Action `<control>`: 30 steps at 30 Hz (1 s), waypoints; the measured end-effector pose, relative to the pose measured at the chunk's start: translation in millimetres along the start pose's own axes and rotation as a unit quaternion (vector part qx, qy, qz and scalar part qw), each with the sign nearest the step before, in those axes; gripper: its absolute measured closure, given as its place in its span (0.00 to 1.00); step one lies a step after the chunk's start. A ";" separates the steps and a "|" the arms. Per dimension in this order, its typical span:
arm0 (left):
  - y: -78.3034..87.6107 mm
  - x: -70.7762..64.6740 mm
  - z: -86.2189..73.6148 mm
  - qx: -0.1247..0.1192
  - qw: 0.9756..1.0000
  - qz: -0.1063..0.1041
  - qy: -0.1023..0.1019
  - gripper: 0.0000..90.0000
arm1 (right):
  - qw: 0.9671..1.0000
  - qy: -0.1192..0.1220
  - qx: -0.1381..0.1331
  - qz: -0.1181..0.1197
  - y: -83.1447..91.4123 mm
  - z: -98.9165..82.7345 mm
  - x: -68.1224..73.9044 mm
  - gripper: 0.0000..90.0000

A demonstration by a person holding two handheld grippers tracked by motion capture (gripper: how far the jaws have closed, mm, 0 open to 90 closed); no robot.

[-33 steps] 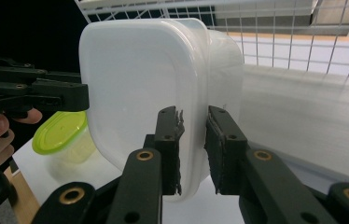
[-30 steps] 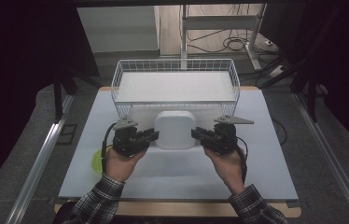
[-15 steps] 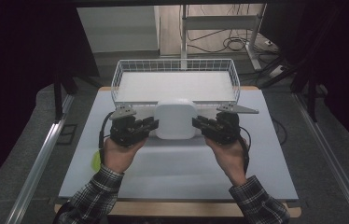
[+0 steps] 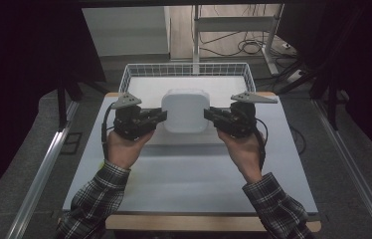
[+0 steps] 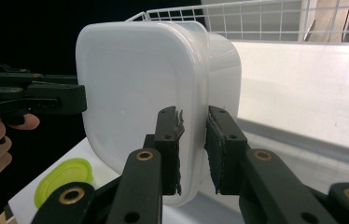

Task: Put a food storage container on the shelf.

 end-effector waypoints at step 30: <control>-18.7 27.3 48.6 0.008 0.999 -0.008 0.036 0.82 | 1.000 -0.018 0.016 -0.007 -35.9 45.3 -27.4 0.81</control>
Point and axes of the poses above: each handheld gripper's, and its own axes: y roughly backward along the jaws, z roughly out of its top, x roughly to its left, the point moved 1 cm from there along -y, roughly forward along the jaws, and after that the axes turned 8 degrees about y, right-handed, at the moved point
